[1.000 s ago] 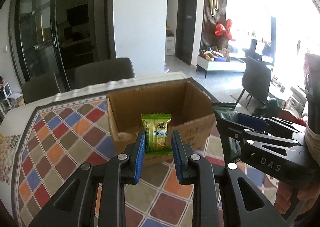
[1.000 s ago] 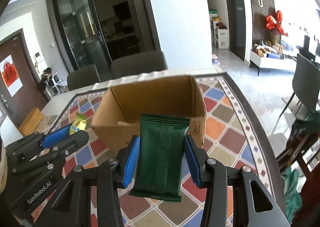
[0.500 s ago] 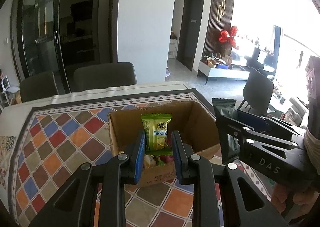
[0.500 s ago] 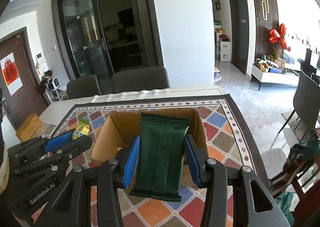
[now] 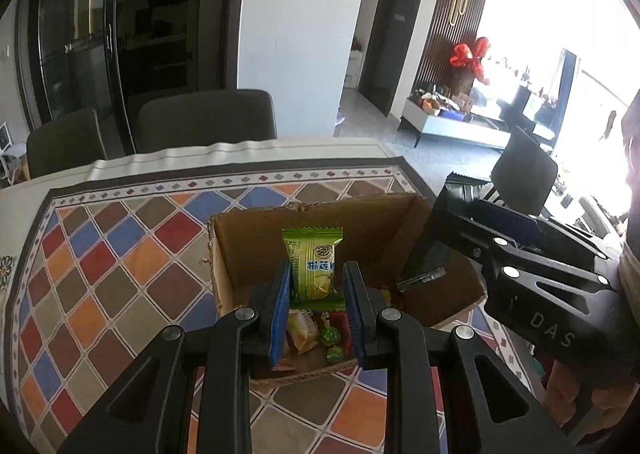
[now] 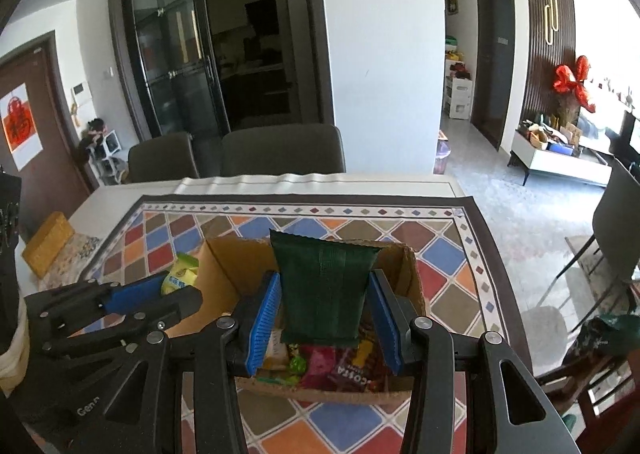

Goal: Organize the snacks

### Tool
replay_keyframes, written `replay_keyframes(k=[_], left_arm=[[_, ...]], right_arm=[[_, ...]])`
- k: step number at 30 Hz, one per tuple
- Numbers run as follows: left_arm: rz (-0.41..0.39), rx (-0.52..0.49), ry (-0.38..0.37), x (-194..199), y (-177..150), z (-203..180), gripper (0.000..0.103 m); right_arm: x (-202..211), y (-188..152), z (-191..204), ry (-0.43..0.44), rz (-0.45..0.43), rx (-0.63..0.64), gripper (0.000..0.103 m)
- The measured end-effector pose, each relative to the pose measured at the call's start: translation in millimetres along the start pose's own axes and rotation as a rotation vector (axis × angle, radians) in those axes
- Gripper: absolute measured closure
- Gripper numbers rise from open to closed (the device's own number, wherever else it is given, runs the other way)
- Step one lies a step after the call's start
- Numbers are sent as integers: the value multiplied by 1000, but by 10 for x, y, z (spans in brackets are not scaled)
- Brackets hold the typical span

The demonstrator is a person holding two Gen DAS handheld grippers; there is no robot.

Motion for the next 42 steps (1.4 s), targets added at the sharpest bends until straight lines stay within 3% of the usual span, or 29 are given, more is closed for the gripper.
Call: replay_keyframes(k=[4, 8, 11, 15, 29, 42], left_arm=[[28, 3, 19, -126, -4, 34, 75], [37, 11, 36, -165, -29, 67, 64], [34, 14, 55, -136, -82, 85, 63], [8, 9, 88, 5, -142, 65, 63], [-175, 0, 206, 901, -488, -153, 35], [-290, 10, 231, 1476, -962, -339, 14]], right_arm=[[-156, 13, -25, -8, 27, 4, 57], [-269, -21, -60, -14, 62, 8, 56], [-292, -63, -82, -30, 74, -2, 44], [-232, -135, -78, -40, 71, 3, 44], [509, -471, -102, -17, -20, -36, 29], [1299, -896, -109, -84, -180, -31, 16]])
Point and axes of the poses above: each gripper's, at about its wrist camera, not at the fingertips, and x roughly against the way its jaws point, z to its left, y to its top, the point moved 4 cm from there along -x, roughly the way its jaws point, and after that the axes turned 3 degrees about z, right-handed, at the moved point
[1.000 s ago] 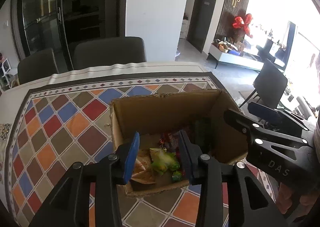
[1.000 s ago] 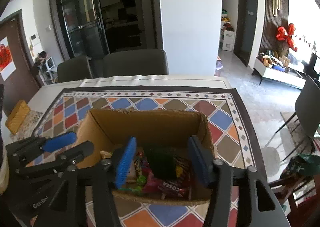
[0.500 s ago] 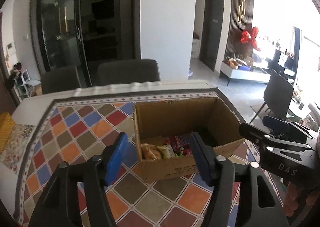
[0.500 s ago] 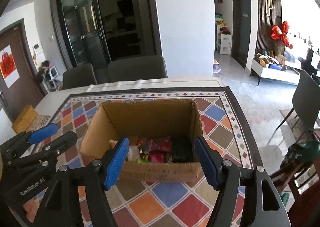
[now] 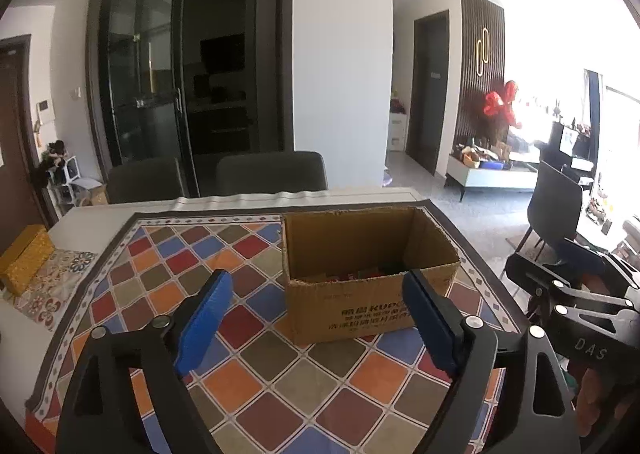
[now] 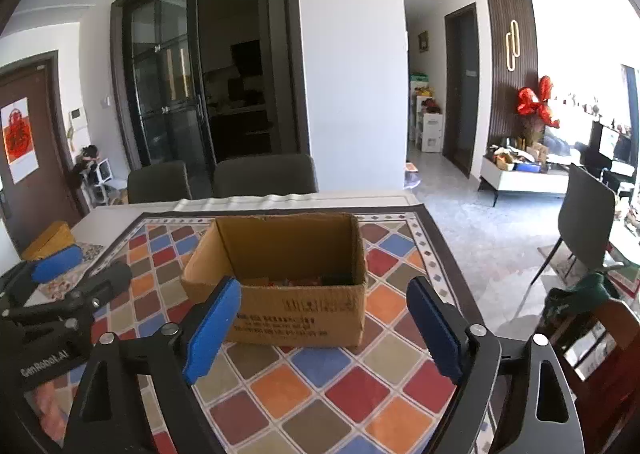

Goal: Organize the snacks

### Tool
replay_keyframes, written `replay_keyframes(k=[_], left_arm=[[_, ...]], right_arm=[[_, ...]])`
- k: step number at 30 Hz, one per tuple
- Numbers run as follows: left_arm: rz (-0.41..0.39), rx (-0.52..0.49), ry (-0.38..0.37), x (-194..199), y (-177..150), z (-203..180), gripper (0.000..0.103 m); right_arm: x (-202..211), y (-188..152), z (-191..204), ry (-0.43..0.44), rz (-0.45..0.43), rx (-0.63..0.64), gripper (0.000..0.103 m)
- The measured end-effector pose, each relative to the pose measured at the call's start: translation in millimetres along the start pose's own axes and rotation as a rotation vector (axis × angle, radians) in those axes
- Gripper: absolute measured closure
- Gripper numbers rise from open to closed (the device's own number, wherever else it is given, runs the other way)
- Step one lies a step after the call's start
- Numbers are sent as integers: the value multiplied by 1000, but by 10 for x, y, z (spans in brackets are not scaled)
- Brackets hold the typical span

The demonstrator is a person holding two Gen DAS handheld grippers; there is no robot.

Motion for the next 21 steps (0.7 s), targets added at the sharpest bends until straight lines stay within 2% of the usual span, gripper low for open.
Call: replay_keyframes(k=[9, 16, 21], left_arm=[[-50, -3, 4, 337, -145, -52, 8], [-98, 2, 36, 575, -243, -40, 0], [-116, -10, 53, 687, -295, -63, 0]], right_arm=[[290, -182, -35, -1, -34, -9, 16], [492, -309, -46, -5, -55, -4, 16], [581, -376, -40, -1, -60, -1, 16]])
Point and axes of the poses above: each gripper's, at about its wrist camera, not at the fingertips, and x roughly against the way its jaws point, z to its left, y to its top, the point moved 4 cm from there along -x, roughly the way its jaws point, and after that the axes turned 3 degrees about z, right-handed, at the moved point
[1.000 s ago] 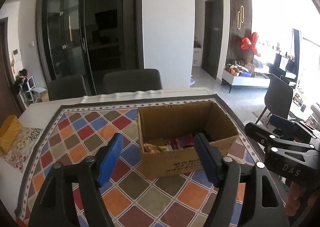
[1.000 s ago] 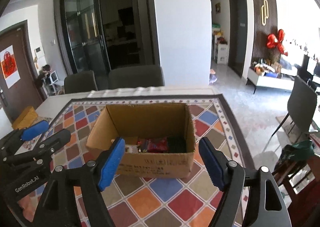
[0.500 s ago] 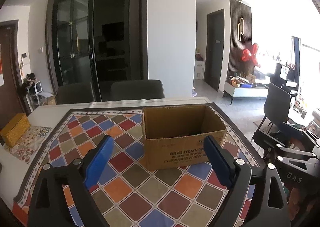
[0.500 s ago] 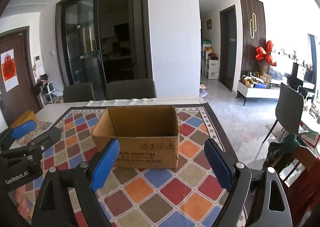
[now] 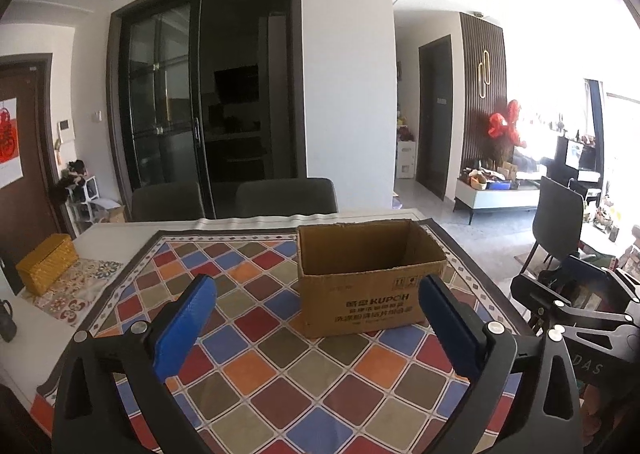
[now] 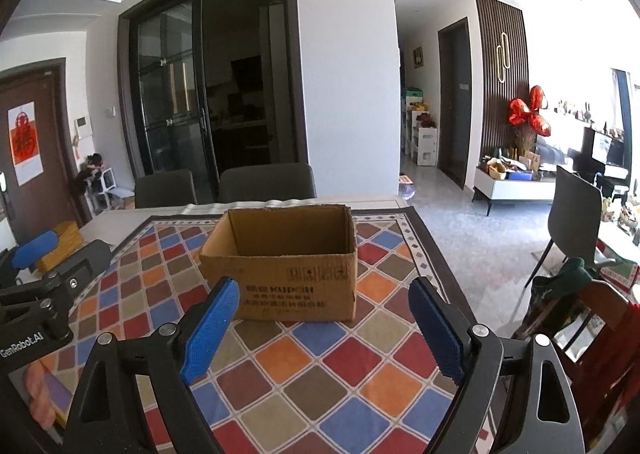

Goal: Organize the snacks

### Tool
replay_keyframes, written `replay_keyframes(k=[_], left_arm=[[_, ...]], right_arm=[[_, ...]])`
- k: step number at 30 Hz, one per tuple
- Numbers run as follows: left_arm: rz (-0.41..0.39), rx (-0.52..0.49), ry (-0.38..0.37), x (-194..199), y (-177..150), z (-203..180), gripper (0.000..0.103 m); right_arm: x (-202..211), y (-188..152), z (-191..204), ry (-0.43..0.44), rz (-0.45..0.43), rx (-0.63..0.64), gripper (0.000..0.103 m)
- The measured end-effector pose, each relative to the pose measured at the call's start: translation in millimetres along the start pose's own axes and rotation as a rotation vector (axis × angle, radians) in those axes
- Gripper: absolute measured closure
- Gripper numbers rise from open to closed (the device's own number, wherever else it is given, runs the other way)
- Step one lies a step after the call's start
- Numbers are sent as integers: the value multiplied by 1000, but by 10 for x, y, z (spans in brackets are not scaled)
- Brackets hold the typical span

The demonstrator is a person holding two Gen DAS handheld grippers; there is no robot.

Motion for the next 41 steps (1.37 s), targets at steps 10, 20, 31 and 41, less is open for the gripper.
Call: replay_keyframes(k=[10, 20, 31, 41], left_arm=[[-16, 0, 5, 116, -25, -4, 0], [-21, 7, -9, 147, -37, 10, 0], [-20, 8, -6, 148, -43, 7, 0], [-19, 7, -7, 144, -50, 5, 0]], right_arm=[[157, -48, -9, -2, -16, 18, 16], [240, -56, 4, -3, -35, 18, 16], [239, -58, 5, -2, -34, 17, 16], [254, -83, -5, -1, -29, 17, 16]])
Point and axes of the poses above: each gripper's, at about its wrist camera, not at the fingertips, and x roughly against the way its jaws point, z to its left, y to its top, the point moved 4 cm from there along -x, roughly the way its jaws point, and after that the axes turned 3 degrees about z, right-handed, at the moved point
